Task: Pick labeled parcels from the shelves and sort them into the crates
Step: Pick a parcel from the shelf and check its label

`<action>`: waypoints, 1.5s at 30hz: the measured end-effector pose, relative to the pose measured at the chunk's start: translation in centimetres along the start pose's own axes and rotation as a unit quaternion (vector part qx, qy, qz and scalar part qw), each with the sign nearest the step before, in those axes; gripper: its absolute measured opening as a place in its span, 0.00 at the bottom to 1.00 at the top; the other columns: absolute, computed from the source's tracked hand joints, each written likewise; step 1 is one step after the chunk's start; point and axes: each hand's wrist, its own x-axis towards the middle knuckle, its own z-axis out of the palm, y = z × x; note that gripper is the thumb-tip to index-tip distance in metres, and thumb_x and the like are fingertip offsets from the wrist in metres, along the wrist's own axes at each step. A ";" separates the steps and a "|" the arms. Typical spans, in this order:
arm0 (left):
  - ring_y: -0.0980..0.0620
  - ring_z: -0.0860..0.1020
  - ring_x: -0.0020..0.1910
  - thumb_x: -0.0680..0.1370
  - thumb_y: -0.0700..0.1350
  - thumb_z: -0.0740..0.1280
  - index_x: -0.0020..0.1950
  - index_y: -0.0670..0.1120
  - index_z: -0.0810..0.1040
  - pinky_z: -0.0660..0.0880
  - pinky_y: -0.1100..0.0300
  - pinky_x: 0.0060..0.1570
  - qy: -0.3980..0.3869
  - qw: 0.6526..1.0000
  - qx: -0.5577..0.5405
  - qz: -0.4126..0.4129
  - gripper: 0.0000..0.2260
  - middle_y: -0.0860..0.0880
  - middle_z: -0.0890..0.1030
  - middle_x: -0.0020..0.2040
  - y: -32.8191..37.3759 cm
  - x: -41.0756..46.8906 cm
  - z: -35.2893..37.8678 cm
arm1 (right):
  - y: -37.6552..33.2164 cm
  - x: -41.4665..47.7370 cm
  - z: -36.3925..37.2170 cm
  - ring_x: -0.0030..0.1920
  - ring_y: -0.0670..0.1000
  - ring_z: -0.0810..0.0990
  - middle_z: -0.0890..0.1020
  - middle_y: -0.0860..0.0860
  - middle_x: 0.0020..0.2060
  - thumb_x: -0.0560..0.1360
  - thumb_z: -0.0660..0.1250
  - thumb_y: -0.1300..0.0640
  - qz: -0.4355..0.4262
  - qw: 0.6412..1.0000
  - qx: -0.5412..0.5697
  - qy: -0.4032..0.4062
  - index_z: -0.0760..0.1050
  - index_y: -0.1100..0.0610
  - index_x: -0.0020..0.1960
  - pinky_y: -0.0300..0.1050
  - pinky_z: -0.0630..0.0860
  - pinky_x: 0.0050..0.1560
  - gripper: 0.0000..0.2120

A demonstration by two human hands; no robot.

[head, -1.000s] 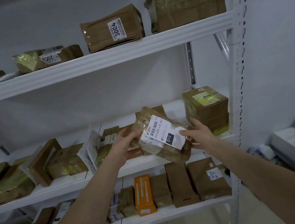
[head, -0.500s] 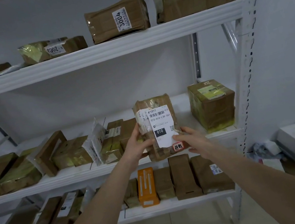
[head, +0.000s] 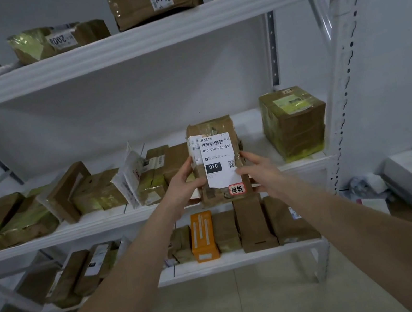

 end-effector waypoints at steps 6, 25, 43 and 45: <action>0.47 0.67 0.71 0.74 0.39 0.70 0.76 0.59 0.60 0.65 0.38 0.68 0.020 1.000 -0.017 -0.017 0.35 0.53 0.69 0.72 -1.2 -0.9 0.1 | 0.3 -0.3 0.2 0.50 0.53 0.80 0.78 0.54 0.62 0.75 0.66 0.67 -0.005 1.000 -0.024 -0.009 0.62 0.48 0.75 0.51 0.79 0.45 0.33; 0.48 0.77 0.55 0.75 0.31 0.65 0.72 0.56 0.66 0.77 0.49 0.52 0.184 0.970 -0.089 -0.133 0.31 0.50 0.77 0.61 -11.2 -12.3 -10.4 | 8.3 0.2 16.1 0.54 0.55 0.79 0.80 0.55 0.58 0.72 0.66 0.70 0.044 0.971 -0.131 -0.193 0.67 0.50 0.71 0.51 0.78 0.48 0.31; 0.47 0.78 0.52 0.76 0.34 0.67 0.71 0.52 0.69 0.80 0.55 0.43 0.341 0.900 -0.149 -0.228 0.26 0.51 0.76 0.59 -25.4 -25.7 -42.8 | 17.0 -3.1 55.4 0.50 0.50 0.76 0.76 0.52 0.65 0.73 0.68 0.70 0.077 0.911 -0.204 -0.351 0.61 0.51 0.75 0.39 0.71 0.34 0.36; 0.50 0.78 0.53 0.76 0.34 0.67 0.71 0.52 0.68 0.79 0.59 0.43 0.357 0.891 -0.152 -0.235 0.27 0.51 0.76 0.62 -26.8 -26.8 -45.7 | 17.6 -3.3 59.1 0.50 0.52 0.79 0.77 0.52 0.63 0.72 0.68 0.70 0.089 0.902 -0.211 -0.367 0.62 0.48 0.75 0.43 0.74 0.37 0.36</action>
